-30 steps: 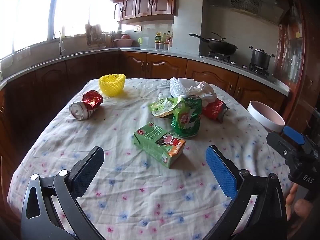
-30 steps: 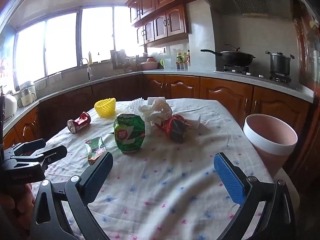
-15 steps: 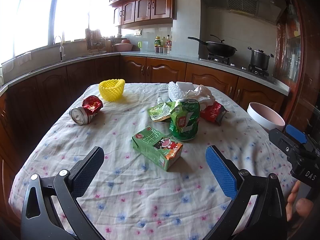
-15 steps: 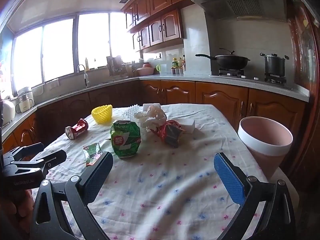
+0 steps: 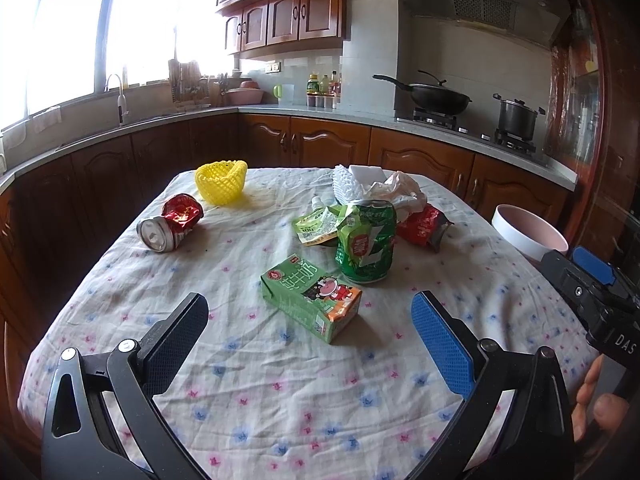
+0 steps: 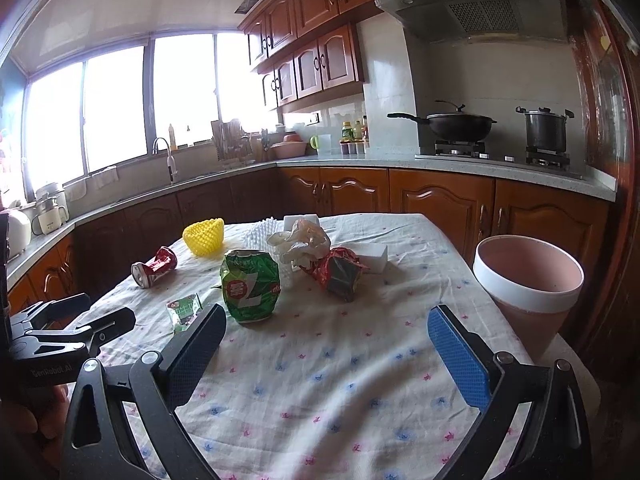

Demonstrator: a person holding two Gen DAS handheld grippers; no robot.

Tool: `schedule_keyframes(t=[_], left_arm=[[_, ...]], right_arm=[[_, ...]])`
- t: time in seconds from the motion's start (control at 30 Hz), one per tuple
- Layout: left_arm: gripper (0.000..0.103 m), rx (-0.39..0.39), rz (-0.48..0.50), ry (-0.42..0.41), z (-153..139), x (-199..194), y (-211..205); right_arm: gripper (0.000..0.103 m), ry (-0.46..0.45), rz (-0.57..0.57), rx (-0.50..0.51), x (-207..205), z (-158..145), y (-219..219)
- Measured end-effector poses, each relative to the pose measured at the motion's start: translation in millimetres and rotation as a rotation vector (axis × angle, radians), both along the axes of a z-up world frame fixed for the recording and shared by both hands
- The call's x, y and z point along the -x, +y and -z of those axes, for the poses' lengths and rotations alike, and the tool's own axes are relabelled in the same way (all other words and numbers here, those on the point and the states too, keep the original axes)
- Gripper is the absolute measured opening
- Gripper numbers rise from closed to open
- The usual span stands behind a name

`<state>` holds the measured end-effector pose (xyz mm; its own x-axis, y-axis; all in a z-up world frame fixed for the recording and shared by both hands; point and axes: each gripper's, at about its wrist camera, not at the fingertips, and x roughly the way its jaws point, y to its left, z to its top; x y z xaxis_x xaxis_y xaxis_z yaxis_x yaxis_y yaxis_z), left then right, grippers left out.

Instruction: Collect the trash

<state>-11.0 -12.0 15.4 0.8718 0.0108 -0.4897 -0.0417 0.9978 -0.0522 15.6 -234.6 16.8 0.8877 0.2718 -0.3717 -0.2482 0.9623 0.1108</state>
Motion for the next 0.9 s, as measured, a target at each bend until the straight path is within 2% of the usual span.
schedule_keyframes(t=[0.9], left_arm=[[0.103,-0.005,0.011,-0.008,1.1,-0.1,-10.2]], right_arm=[[0.102,-0.011,0.001,-0.012,1.3,0.5,1.8]])
